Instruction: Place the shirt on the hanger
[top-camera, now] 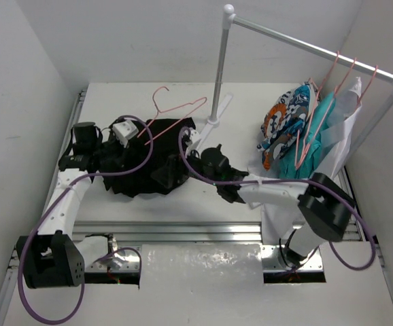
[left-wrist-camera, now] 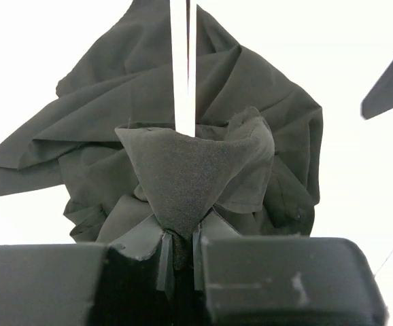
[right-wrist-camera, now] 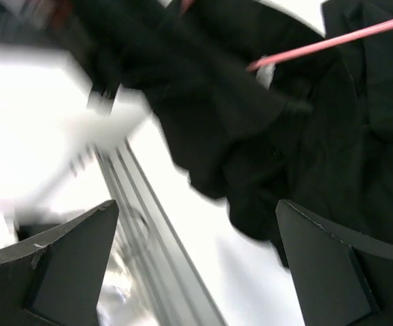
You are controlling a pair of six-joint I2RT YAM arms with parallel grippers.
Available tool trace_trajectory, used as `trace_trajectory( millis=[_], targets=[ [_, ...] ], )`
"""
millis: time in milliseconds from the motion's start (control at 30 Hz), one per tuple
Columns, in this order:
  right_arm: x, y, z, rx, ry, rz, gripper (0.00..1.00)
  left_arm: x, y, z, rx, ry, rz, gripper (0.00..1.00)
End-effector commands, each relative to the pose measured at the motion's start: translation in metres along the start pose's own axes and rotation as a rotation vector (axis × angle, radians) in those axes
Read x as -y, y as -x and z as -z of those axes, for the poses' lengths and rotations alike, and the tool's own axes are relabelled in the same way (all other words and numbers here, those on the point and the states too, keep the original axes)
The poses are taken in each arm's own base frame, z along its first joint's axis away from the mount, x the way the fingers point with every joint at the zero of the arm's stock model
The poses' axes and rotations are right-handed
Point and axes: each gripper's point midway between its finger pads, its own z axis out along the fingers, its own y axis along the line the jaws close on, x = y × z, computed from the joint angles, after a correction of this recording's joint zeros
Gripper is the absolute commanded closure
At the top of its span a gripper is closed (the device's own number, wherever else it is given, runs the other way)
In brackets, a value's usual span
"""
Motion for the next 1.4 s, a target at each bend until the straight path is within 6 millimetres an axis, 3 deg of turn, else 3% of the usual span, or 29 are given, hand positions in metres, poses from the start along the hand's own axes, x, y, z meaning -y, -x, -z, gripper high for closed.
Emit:
trace_trajectory(
  millis=[0, 33, 100, 167, 267, 467, 533, 667, 767, 833, 933, 1033, 1067, 1100, 1200, 1267, 1367],
  targets=[
    [-0.012, 0.015, 0.034, -0.006, 0.137, 0.381, 0.01, -0.002, 0.019, 0.009, 0.030, -0.009, -0.065, 1.00],
    [-0.005, 0.030, 0.051, 0.007, 0.127, 0.441, 0.01, 0.008, 0.020, 0.010, 0.042, -0.057, -0.084, 1.00],
    [0.011, 0.048, 0.068, 0.023, 0.089, 0.553, 0.01, 0.020, 0.011, 0.015, 0.028, -0.116, -0.146, 1.00],
    [0.010, 0.073, 0.084, 0.050, 0.114, 0.632, 0.01, 0.030, 0.007, 0.018, 0.033, -0.145, -0.165, 1.00],
    [0.004, 0.080, 0.092, -0.011, 0.142, 0.756, 0.03, 0.041, 0.004, 0.021, 0.037, -0.180, -0.186, 1.00],
    [0.027, 0.083, 0.073, -0.089, 0.127, 0.863, 0.09, 0.053, 0.007, 0.028, 0.027, -0.247, -0.189, 1.00],
    [0.028, 0.096, 0.065, -0.049, 0.152, 0.870, 0.12, 0.053, 0.006, 0.030, 0.018, -0.249, -0.200, 1.00],
    [0.044, 0.114, 0.045, -0.032, 0.118, 0.889, 0.28, 0.060, 0.005, 0.037, 0.019, -0.247, -0.237, 1.00],
    [0.053, 0.105, 0.033, -0.108, 0.138, 0.927, 0.40, 0.064, 0.005, 0.038, 0.027, -0.257, -0.255, 1.00],
    [0.049, 0.097, 0.029, -0.133, 0.209, 0.961, 0.53, 0.064, 0.004, 0.039, 0.021, -0.264, -0.268, 1.00],
    [0.038, 0.093, 0.036, -0.132, 0.266, 0.975, 0.56, 0.061, -0.001, 0.037, -0.002, -0.260, -0.258, 1.00],
    [0.004, 0.098, 0.068, -0.060, 0.368, 1.021, 0.53, 0.057, -0.006, 0.034, -0.020, -0.252, -0.235, 1.00],
    [-0.003, 0.088, 0.078, -0.061, 0.415, 1.022, 0.52, 0.056, -0.007, 0.032, -0.024, -0.252, -0.227, 1.00],
    [-0.020, 0.099, 0.094, -0.011, 0.436, 1.058, 0.51, 0.054, -0.006, 0.032, -0.028, -0.245, -0.226, 1.00],
    [-0.035, 0.097, 0.113, 0.007, 0.490, 1.071, 0.48, 0.050, -0.005, 0.029, -0.032, -0.240, -0.222, 1.00],
    [-0.031, 0.098, 0.112, -0.018, 0.470, 1.070, 0.46, 0.051, -0.005, 0.030, -0.030, -0.245, -0.227, 1.00],
    [-0.006, 0.103, 0.098, -0.062, 0.380, 1.058, 0.42, 0.057, -0.005, 0.032, -0.022, -0.264, -0.238, 1.00]
  ],
)
